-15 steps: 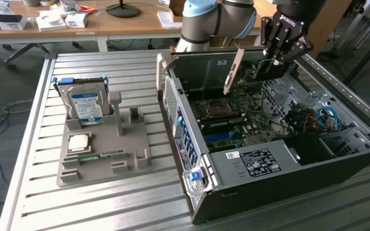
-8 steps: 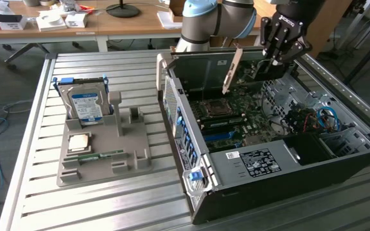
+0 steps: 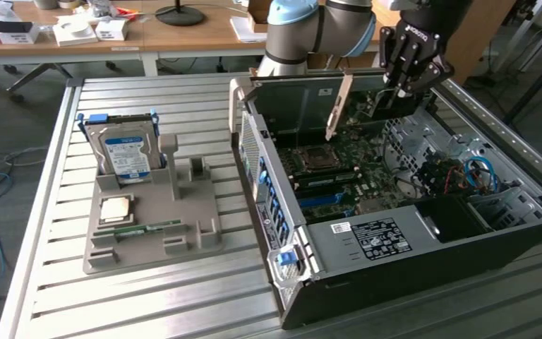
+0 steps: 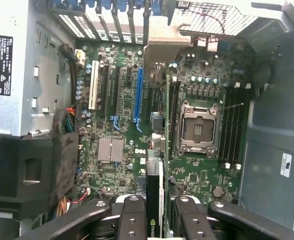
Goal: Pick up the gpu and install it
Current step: 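Insert the gpu into the slot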
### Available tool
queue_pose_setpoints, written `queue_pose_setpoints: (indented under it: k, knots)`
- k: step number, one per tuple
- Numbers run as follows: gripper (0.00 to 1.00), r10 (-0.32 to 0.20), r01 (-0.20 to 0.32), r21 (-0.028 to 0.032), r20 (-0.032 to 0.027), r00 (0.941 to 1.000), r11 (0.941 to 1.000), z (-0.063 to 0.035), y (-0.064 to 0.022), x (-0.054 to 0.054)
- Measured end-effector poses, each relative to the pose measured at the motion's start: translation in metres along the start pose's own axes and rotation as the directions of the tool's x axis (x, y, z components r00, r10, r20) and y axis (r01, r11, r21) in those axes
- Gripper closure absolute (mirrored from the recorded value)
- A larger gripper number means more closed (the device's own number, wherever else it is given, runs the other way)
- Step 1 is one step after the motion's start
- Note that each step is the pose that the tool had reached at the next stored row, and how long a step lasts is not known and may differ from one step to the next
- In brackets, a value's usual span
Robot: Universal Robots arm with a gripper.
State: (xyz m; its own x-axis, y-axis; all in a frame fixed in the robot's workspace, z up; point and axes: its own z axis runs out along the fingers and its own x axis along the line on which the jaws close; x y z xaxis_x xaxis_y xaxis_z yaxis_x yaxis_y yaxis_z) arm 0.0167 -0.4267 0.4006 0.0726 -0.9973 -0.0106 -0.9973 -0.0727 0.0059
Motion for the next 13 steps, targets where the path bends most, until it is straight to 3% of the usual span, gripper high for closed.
queue_pose_setpoints:
  k: [9, 13]
  knots:
    - [0.74, 0.041, -0.041, 0.0005, 0.0002, 0.9992, 0.9992, 0.0015, 0.0007, 0.0004]
    - [0.74, 0.045, -0.045, 0.0005, 0.0003, 0.999, 0.999, 0.0032, 0.006, 0.0]
